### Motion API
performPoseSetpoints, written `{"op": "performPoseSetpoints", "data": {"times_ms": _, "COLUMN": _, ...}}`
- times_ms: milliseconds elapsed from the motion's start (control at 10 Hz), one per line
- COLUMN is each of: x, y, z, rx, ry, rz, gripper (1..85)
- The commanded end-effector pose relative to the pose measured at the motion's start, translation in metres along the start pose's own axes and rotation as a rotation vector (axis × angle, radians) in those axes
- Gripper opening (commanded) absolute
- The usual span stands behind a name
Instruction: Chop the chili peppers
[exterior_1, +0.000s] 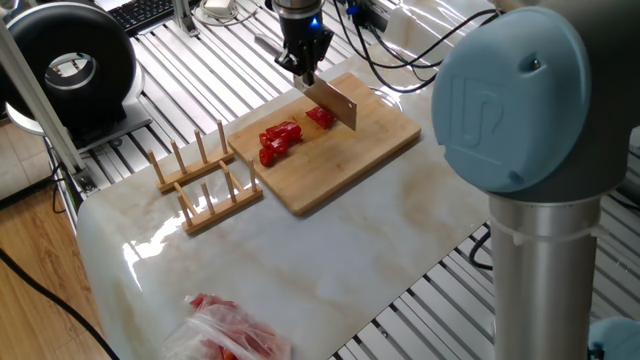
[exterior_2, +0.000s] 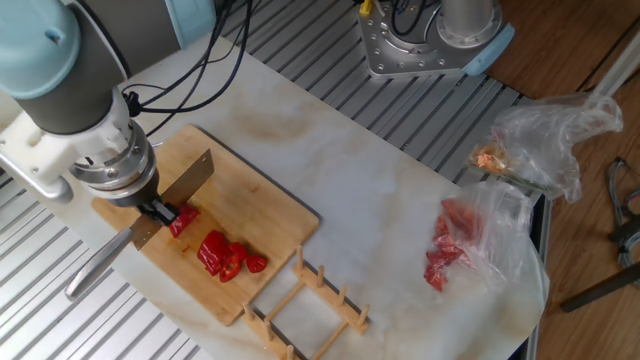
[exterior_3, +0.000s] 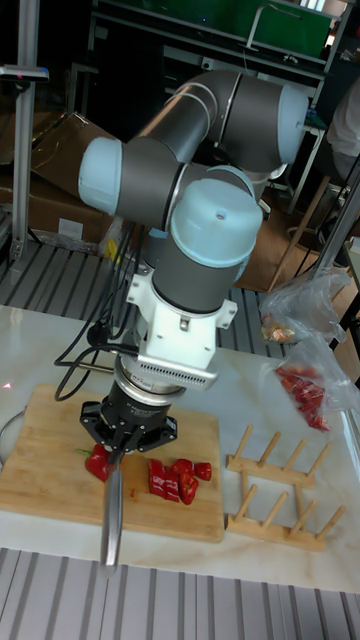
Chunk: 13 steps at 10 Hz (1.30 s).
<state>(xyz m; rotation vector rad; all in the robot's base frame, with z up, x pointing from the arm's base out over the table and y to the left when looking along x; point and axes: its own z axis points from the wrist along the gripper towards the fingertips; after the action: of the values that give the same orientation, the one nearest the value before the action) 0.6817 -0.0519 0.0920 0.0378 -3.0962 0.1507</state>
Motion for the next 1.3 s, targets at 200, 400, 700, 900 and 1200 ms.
{"op": "performPoseSetpoints", "data": {"times_ms": 200, "x": -0.001, "y": 0.005, "z": 0.005, "rx": 0.007, "ry": 0.017, "rz": 0.031, "gripper": 1.3}}
{"op": "performPoseSetpoints", "data": {"times_ms": 400, "x": -0.001, "y": 0.007, "z": 0.002, "rx": 0.027, "ry": 0.031, "rz": 0.031, "gripper": 1.3}}
{"op": "performPoseSetpoints", "data": {"times_ms": 700, "x": -0.003, "y": 0.009, "z": 0.001, "rx": 0.025, "ry": 0.026, "rz": 0.031, "gripper": 1.3}}
{"op": "performPoseSetpoints", "data": {"times_ms": 900, "x": -0.003, "y": 0.006, "z": -0.001, "rx": 0.033, "ry": 0.025, "rz": 0.023, "gripper": 1.3}}
{"op": "performPoseSetpoints", "data": {"times_ms": 1200, "x": -0.002, "y": 0.007, "z": -0.013, "rx": 0.055, "ry": 0.029, "rz": 0.012, "gripper": 1.3}}
